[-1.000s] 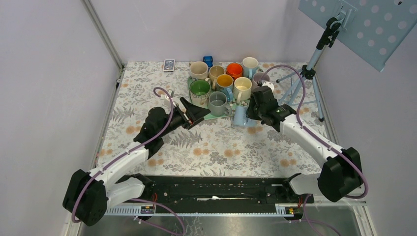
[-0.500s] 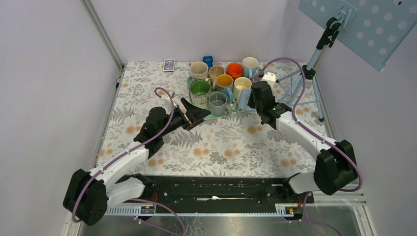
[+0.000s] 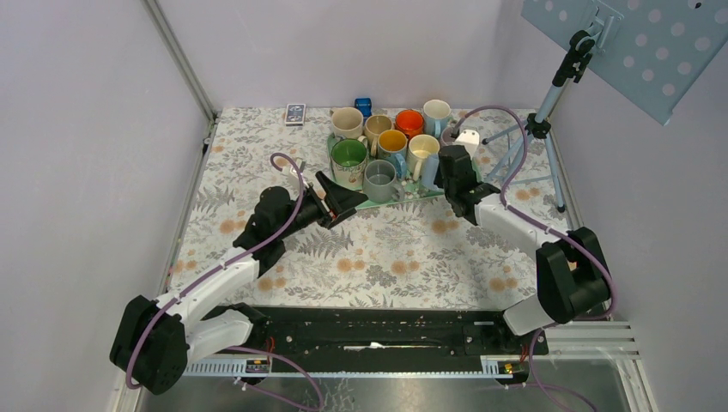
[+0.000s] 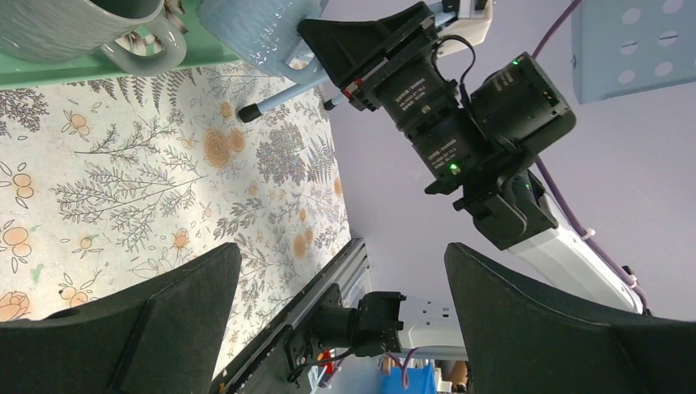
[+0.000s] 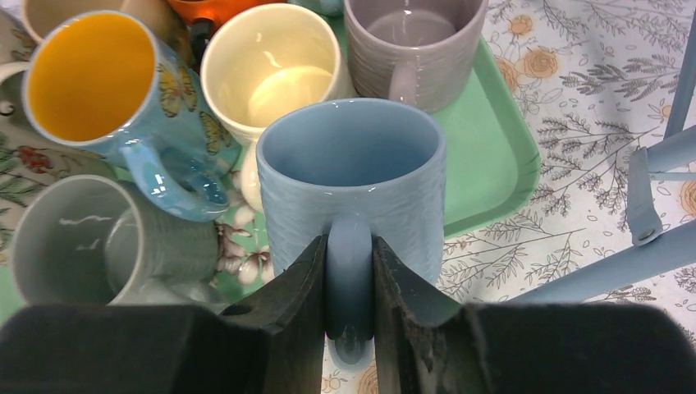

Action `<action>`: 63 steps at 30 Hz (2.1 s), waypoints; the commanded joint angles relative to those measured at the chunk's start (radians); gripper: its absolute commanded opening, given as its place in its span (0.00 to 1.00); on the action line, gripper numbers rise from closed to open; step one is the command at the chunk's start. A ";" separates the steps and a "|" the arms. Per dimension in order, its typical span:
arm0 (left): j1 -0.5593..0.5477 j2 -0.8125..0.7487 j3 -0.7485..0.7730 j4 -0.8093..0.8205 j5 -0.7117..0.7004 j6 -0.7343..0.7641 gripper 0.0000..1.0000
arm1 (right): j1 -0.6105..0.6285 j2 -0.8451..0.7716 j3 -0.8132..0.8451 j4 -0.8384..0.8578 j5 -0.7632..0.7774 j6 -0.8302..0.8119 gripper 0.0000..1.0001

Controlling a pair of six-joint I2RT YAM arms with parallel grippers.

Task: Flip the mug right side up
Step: Place the cup on the tray.

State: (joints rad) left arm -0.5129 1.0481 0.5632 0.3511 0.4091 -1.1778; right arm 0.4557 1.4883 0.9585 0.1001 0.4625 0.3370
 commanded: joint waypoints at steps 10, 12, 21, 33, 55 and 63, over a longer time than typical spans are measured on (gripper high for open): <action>0.005 -0.012 0.027 0.048 0.031 0.001 0.99 | -0.033 0.056 -0.009 0.209 -0.002 0.020 0.00; 0.005 -0.013 0.027 0.048 0.032 0.003 0.99 | -0.034 0.055 -0.009 0.189 -0.017 0.028 0.02; 0.005 0.000 0.021 0.065 0.038 -0.004 0.99 | -0.035 0.035 -0.031 0.092 -0.090 0.091 0.26; 0.005 0.009 0.013 0.077 0.042 -0.009 0.99 | -0.034 0.033 -0.069 0.046 -0.162 0.153 0.42; 0.005 0.017 0.015 0.086 0.048 -0.014 0.99 | -0.025 0.070 -0.056 0.016 -0.295 0.277 0.51; 0.005 0.006 0.014 0.072 0.048 -0.010 0.99 | -0.025 0.135 -0.045 0.056 -0.306 0.310 0.52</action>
State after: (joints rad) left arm -0.5121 1.0641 0.5632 0.3637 0.4389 -1.1900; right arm 0.4248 1.5902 0.8886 0.1177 0.1711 0.6121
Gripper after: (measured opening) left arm 0.990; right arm 0.514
